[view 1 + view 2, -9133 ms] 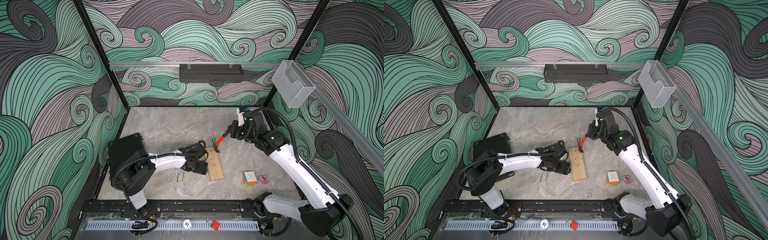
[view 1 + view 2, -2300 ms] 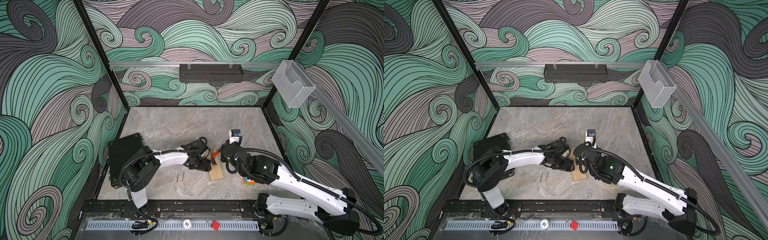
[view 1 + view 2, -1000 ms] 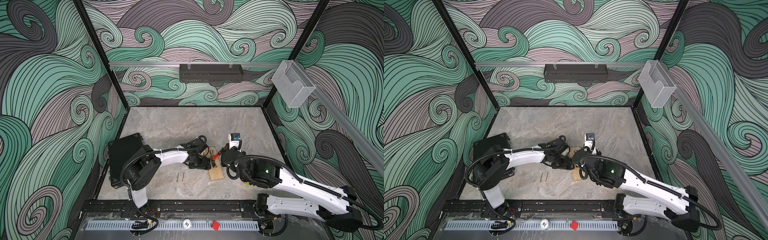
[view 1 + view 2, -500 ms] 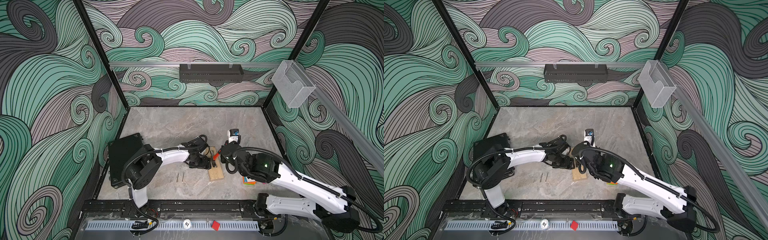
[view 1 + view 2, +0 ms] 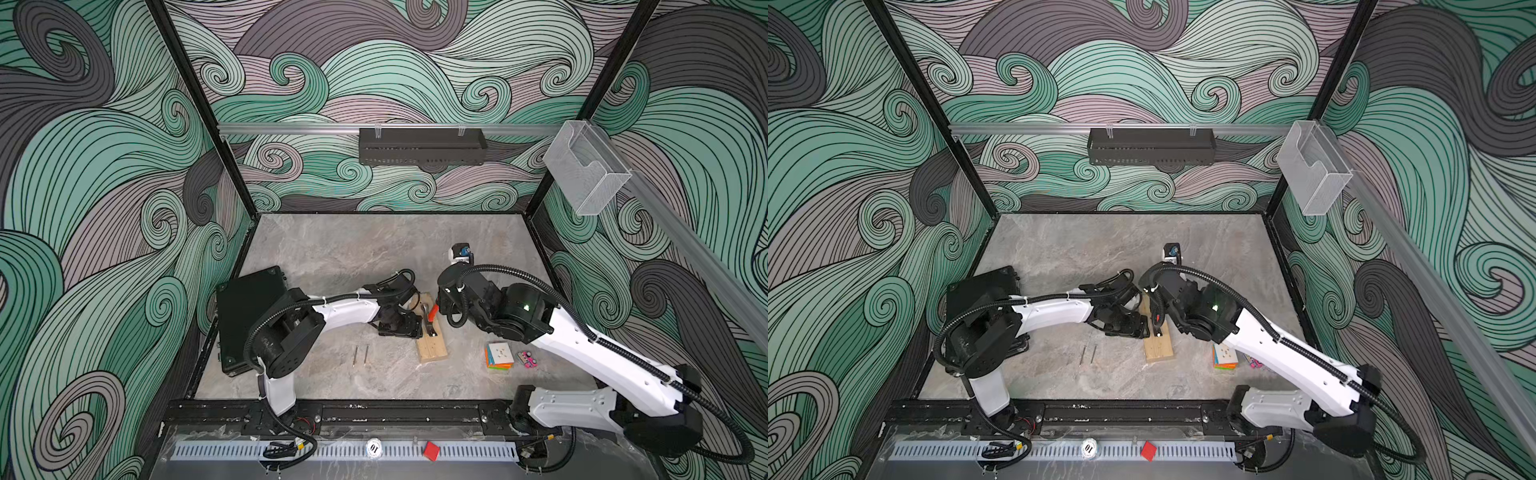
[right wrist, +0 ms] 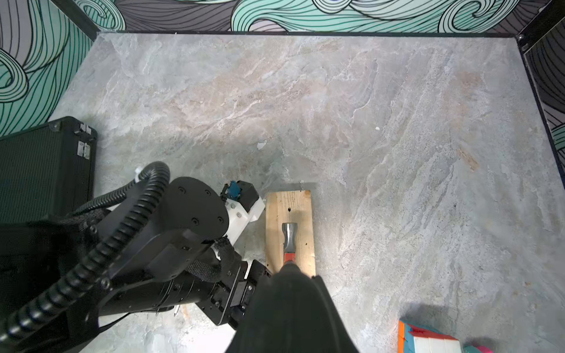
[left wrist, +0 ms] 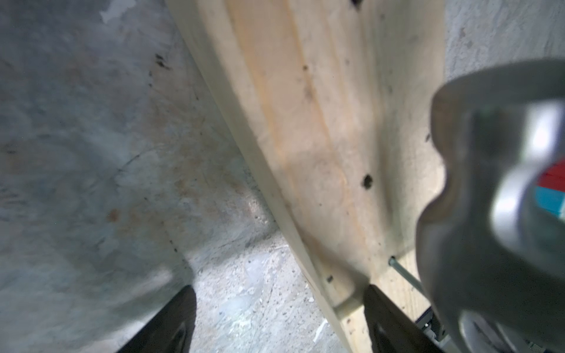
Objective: Use a claw hammer to pull out a nail
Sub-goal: Remove the nail from the mounting plate.
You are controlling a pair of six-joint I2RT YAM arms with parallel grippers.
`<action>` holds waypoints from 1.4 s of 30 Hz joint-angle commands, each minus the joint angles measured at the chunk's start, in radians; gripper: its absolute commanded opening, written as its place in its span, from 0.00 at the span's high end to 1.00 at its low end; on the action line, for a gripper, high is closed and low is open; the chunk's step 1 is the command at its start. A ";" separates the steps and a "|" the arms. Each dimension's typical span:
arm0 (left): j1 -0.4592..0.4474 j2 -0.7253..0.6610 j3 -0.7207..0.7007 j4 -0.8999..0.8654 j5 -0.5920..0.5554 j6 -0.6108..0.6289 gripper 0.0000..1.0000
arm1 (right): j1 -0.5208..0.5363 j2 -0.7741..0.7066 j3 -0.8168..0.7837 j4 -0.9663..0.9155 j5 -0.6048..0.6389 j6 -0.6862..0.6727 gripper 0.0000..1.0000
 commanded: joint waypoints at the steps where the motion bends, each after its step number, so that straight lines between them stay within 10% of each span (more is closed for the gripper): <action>1: 0.005 0.066 -0.013 -0.098 -0.106 0.014 0.17 | -0.017 0.013 0.059 -0.039 0.001 -0.023 0.96; 42: 0.005 0.090 -0.011 -0.118 -0.139 0.020 0.18 | -0.128 0.163 0.272 -0.066 -0.101 -0.177 0.95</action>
